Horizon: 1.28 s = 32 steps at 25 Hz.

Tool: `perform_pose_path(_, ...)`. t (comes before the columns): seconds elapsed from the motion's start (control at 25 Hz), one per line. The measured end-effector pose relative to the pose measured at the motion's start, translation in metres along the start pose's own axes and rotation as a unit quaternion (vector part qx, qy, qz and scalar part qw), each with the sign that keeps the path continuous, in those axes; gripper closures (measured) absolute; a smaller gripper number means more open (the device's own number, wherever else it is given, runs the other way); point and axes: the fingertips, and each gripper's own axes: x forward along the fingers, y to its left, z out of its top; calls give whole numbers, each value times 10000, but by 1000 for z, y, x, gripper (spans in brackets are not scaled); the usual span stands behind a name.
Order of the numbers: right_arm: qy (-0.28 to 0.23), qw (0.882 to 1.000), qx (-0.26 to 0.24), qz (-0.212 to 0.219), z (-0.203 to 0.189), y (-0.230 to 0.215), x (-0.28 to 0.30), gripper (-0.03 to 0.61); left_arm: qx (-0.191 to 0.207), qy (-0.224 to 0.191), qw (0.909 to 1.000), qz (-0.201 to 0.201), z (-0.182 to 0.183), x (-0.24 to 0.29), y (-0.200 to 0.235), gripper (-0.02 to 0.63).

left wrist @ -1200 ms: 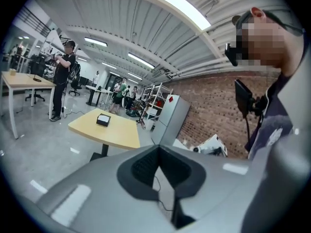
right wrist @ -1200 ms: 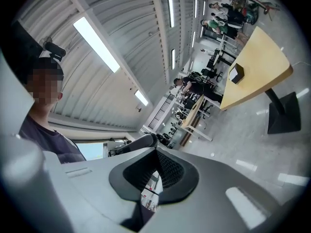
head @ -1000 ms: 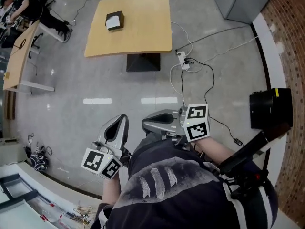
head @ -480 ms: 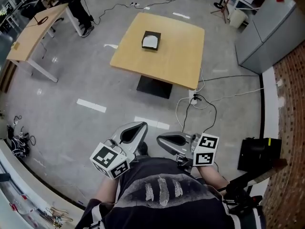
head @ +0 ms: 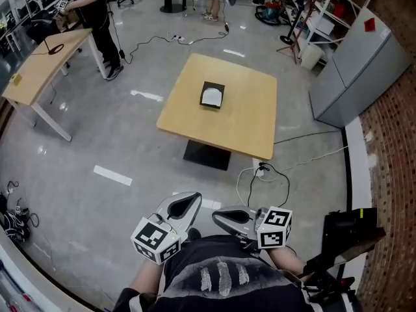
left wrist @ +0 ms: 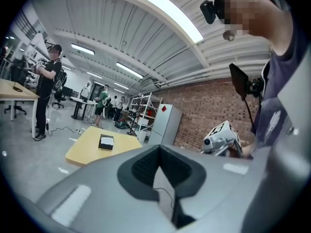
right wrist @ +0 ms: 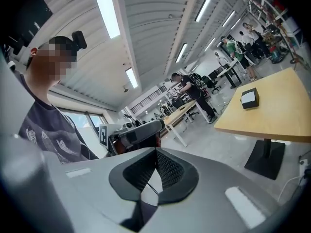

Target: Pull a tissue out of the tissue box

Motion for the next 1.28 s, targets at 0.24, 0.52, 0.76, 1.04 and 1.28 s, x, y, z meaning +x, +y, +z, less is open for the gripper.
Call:
perform_pose_path(0.24, 179, 9998, -2, -109, 3, -6, 18, 584, -122, -230, 9996, -123, 9, -4, 20, 614)
perform_pose_path(0.52, 235, 9996, 81, 98, 12, -14, 47, 584, -230, -256, 9993, 164, 13, -17, 48, 614)
perform_pose_path(0.76, 361, 9979, 39, 528, 33, -30, 58, 583, -156, -30, 9975, 689, 23, -2, 78, 617)
perform_pose_path(1.04, 167, 9968, 276, 729, 73, -70, 45, 584, -94, 283, 9973, 670, 49, 51, 86, 615)
perform_pose_path(1.28, -141, 9966, 320, 751, 108, -130, 19, 583, 12, 492, 9967, 645, 64, 115, 96, 615)
